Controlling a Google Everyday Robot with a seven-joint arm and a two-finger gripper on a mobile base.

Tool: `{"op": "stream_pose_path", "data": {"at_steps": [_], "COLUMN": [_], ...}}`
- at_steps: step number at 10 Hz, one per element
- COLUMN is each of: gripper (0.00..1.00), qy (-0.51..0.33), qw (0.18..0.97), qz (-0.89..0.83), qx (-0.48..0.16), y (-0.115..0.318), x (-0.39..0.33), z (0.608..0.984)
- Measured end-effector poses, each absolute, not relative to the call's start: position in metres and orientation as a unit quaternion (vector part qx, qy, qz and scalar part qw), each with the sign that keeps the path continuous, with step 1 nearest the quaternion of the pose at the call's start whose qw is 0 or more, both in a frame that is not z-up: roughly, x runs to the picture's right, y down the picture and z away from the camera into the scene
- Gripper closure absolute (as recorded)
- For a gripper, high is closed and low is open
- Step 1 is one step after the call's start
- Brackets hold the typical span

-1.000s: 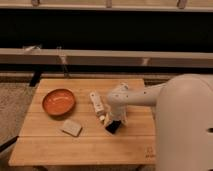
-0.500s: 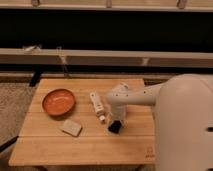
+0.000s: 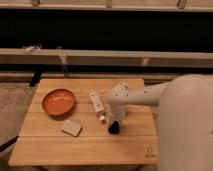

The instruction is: Place the eraser in the ceramic cup

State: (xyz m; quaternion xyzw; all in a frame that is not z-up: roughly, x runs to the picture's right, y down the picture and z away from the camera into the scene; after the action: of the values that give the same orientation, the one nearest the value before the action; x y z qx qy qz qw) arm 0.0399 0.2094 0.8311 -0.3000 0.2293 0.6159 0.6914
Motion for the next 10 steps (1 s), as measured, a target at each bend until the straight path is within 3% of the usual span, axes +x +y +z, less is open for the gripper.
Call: {"op": "stream_pose_path", "data": {"at_steps": [5,10], "gripper": [1.00,1.00], "qy": [0.177,0.143], "qw": [0.745,0.778], "qz": [0.562,0.550], "qx": [-0.312,-0.267], "y": [0.174,0.125], "x": [-0.016,-0.010], "z": [0.792,0.755]}}
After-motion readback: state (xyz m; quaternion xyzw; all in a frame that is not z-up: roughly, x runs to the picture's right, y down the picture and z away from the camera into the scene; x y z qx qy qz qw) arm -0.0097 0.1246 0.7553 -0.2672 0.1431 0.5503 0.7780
